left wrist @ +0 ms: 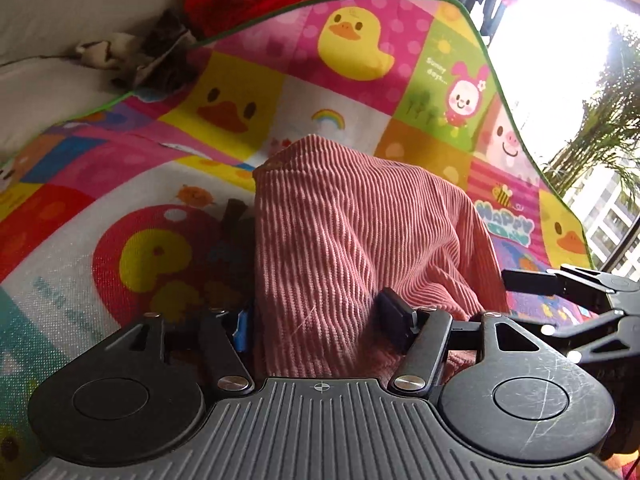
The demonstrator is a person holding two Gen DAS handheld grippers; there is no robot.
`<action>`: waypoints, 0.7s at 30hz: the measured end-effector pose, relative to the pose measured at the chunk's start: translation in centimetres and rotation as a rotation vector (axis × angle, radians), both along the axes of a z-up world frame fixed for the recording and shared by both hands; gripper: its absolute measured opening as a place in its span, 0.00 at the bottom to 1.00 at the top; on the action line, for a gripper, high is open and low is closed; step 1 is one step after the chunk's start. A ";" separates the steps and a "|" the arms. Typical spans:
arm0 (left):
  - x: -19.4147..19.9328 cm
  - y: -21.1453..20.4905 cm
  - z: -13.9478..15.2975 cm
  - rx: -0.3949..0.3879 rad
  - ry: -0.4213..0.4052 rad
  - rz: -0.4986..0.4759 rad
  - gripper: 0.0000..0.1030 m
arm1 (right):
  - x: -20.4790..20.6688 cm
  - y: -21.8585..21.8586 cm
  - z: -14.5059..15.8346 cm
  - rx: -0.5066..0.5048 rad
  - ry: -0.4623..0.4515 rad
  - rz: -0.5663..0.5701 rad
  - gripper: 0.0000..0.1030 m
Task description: Fold clothes
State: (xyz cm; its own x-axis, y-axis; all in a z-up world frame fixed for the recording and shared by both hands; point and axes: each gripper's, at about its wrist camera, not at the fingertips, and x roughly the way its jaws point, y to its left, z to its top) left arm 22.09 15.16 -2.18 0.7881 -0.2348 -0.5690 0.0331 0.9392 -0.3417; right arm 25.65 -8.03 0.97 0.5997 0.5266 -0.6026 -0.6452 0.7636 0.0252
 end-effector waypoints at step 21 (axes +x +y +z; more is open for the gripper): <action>-3.5 -1.6 -0.6 0.037 -0.031 -0.009 0.73 | -1.5 -3.0 2.6 0.073 -0.104 -0.094 0.88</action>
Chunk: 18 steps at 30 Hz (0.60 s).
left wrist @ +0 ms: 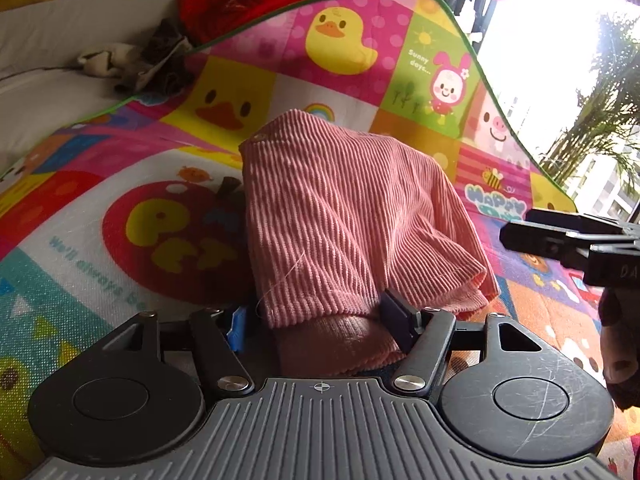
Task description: Fold clothes
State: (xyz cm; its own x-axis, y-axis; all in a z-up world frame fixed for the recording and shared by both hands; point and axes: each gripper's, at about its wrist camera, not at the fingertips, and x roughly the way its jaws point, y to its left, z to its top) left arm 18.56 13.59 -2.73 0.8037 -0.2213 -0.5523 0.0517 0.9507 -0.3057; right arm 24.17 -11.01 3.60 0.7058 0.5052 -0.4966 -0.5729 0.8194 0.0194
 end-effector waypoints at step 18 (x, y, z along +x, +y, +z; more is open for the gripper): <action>0.0 0.4 -0.2 -0.044 -0.007 -0.030 0.81 | 11.4 11.9 -2.4 0.013 0.204 0.031 0.93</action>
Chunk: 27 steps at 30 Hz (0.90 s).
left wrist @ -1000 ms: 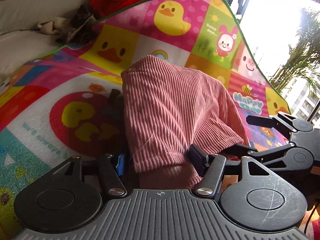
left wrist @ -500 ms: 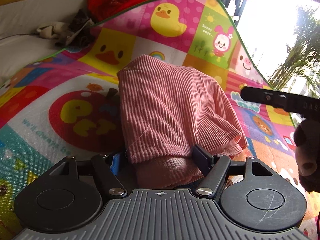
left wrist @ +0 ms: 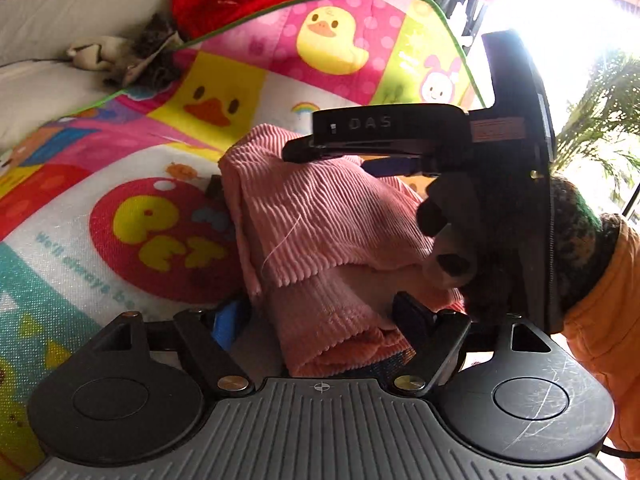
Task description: Fold clothes
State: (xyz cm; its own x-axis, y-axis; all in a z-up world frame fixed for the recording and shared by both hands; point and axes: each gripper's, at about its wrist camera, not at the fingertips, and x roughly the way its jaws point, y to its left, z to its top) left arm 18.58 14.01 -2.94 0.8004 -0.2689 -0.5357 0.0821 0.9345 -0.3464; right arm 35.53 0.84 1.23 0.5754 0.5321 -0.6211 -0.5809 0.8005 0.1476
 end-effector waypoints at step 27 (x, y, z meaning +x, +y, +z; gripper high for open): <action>-13.1 -10.9 0.4 0.320 0.129 0.187 1.00 | -22.2 -19.0 -3.0 -0.101 -0.005 -0.196 1.00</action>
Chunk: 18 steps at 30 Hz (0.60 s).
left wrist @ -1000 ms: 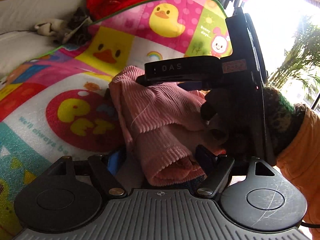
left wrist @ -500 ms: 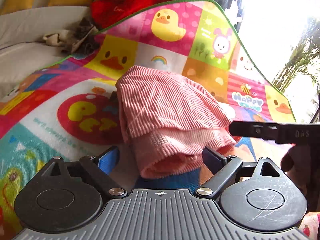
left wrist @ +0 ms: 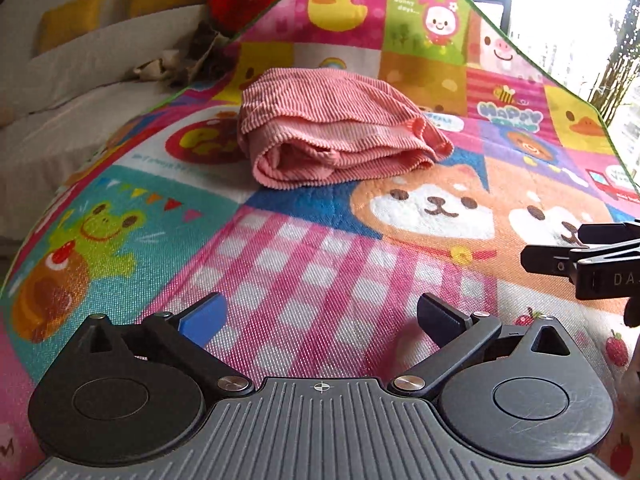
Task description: Fold clothes
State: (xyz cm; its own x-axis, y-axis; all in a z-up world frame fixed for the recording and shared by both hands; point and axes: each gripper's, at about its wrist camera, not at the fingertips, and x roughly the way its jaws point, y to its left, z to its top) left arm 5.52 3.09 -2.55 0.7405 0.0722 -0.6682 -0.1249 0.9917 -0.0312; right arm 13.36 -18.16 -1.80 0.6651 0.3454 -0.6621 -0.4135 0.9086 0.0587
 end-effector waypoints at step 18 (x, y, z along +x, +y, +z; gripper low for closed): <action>0.4 -0.2 -0.2 0.018 -0.001 0.018 1.00 | -0.1 0.6 -0.6 -0.043 0.005 0.017 1.00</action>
State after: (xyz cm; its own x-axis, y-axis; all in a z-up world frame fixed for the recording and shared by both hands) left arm 5.91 2.88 -2.78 0.7395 0.0977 -0.6660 -0.1430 0.9896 -0.0136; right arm 13.21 -17.51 -2.40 0.6562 0.3275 -0.6798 -0.4283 0.9034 0.0217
